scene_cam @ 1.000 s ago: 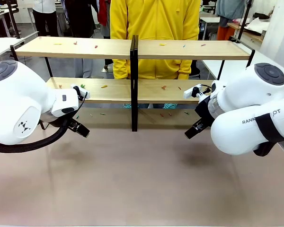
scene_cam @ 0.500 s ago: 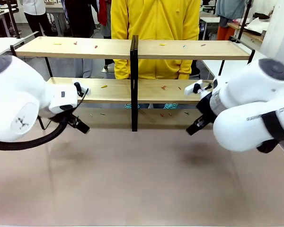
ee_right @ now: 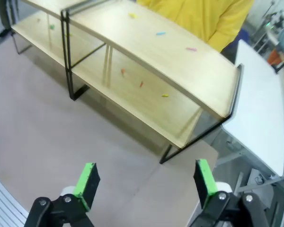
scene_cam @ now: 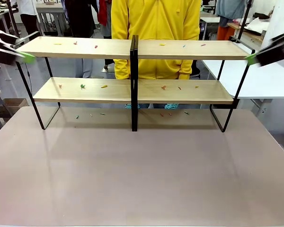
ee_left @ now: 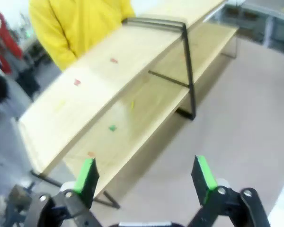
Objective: Clean the shelves.
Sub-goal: Pick up the Duster when the human hands it over.
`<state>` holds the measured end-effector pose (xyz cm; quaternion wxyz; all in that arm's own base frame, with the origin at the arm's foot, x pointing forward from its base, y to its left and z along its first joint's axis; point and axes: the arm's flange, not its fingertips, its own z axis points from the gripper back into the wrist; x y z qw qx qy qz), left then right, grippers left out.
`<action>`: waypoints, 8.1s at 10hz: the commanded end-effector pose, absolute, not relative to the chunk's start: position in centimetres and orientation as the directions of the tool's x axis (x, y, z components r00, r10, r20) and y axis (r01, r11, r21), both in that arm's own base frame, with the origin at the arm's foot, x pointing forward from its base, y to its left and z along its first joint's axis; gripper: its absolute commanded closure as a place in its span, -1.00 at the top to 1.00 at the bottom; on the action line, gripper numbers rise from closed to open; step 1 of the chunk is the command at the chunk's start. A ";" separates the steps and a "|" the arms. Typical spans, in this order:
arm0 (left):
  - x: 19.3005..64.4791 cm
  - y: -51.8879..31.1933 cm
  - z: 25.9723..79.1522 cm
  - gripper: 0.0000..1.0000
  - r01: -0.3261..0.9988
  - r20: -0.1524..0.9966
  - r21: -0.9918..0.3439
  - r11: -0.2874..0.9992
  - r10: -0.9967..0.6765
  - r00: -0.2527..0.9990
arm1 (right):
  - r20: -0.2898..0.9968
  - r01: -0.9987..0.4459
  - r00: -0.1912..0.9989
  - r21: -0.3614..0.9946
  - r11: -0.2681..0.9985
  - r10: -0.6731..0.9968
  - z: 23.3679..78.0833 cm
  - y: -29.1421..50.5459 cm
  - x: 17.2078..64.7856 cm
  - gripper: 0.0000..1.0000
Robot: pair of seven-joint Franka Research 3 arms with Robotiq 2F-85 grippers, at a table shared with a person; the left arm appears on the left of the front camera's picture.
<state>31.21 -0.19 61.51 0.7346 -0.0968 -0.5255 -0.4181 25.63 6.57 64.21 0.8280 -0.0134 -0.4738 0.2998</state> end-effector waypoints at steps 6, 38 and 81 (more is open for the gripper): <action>20.1 1.5 51.5 1.00 0.694 0.942 0.142 0.705 -0.312 0.124 | 0.751 -0.515 0.349 -0.347 0.784 0.561 58.7 5.5 24.8 1.00; 26.0 7.2 63.1 1.00 0.596 0.909 0.016 0.803 -0.260 0.326 | 0.878 -0.451 0.361 -0.132 0.883 0.315 66.0 4.6 24.4 1.00; 26.0 7.2 63.1 1.00 0.596 0.909 0.016 0.803 -0.260 0.326 | 0.447 -0.385 0.894 0.752 0.536 0.014 72.4 -6.2 37.1 -1.00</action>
